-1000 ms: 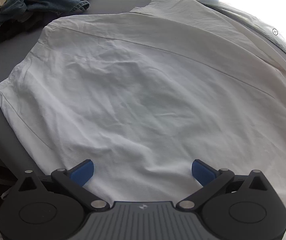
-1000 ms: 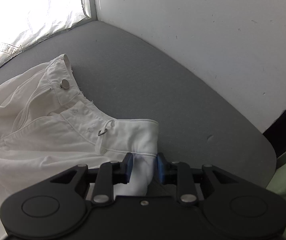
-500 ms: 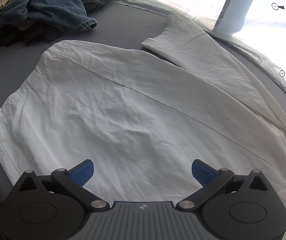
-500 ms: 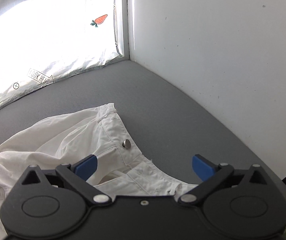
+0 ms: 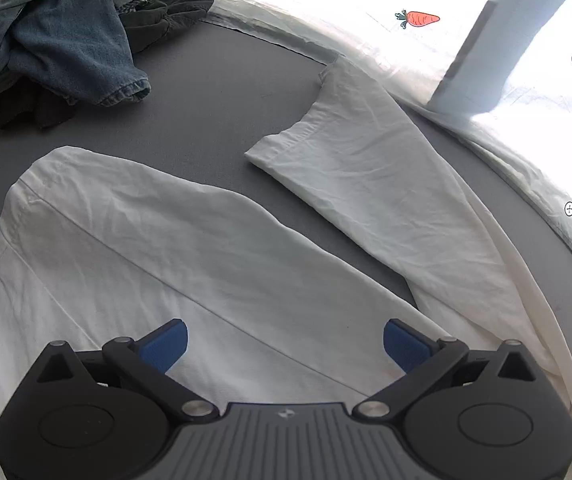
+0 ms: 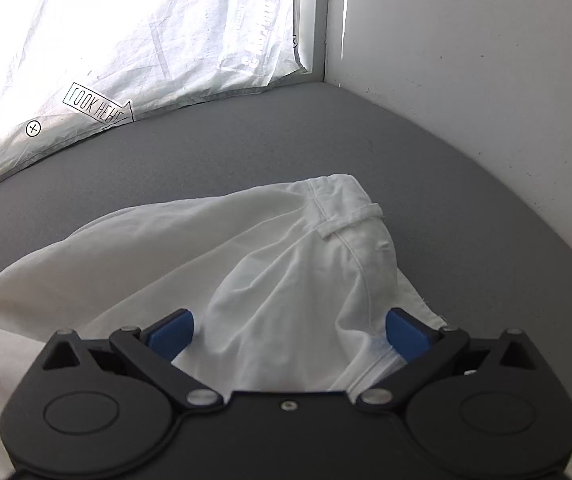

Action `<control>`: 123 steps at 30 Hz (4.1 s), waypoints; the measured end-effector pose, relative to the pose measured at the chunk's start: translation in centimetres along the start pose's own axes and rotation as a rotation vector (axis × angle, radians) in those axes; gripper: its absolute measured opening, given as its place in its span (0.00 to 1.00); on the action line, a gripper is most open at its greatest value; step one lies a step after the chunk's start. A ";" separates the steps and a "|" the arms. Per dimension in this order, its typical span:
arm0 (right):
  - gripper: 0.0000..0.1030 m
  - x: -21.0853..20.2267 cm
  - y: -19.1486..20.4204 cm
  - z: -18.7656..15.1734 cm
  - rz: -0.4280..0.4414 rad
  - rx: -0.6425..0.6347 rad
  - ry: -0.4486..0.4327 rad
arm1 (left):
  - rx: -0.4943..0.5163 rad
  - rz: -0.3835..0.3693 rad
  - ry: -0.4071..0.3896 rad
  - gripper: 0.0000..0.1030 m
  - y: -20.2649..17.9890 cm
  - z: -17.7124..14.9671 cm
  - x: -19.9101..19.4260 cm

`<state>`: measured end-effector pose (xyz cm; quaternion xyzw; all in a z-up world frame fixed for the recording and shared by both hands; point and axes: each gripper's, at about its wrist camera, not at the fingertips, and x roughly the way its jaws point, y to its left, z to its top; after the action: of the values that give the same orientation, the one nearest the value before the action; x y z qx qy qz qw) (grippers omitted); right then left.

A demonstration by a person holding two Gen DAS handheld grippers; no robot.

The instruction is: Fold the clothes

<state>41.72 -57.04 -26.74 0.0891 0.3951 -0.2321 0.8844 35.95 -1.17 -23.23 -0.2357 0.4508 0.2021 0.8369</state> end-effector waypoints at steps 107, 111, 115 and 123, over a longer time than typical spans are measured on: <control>1.00 -1.5 -5.6 6.5 0.089 -0.077 -0.130 | -0.121 0.185 0.046 0.18 7.2 -1.6 -0.1; 1.00 1.0 -5.4 8.3 0.080 -0.137 -0.096 | -0.121 0.175 0.029 0.19 6.9 -1.4 -0.5; 1.00 3.7 -4.5 8.5 0.094 -0.130 -0.010 | -0.141 0.129 -0.002 0.20 7.6 -0.8 -1.7; 1.00 5.0 -4.2 5.9 0.089 -0.046 -0.038 | -0.191 0.069 -0.074 0.25 9.6 0.6 -3.3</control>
<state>46.49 -64.46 -26.35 0.0818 0.3791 -0.1850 0.9030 29.36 6.50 -22.13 -0.2911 0.4063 0.2812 0.8192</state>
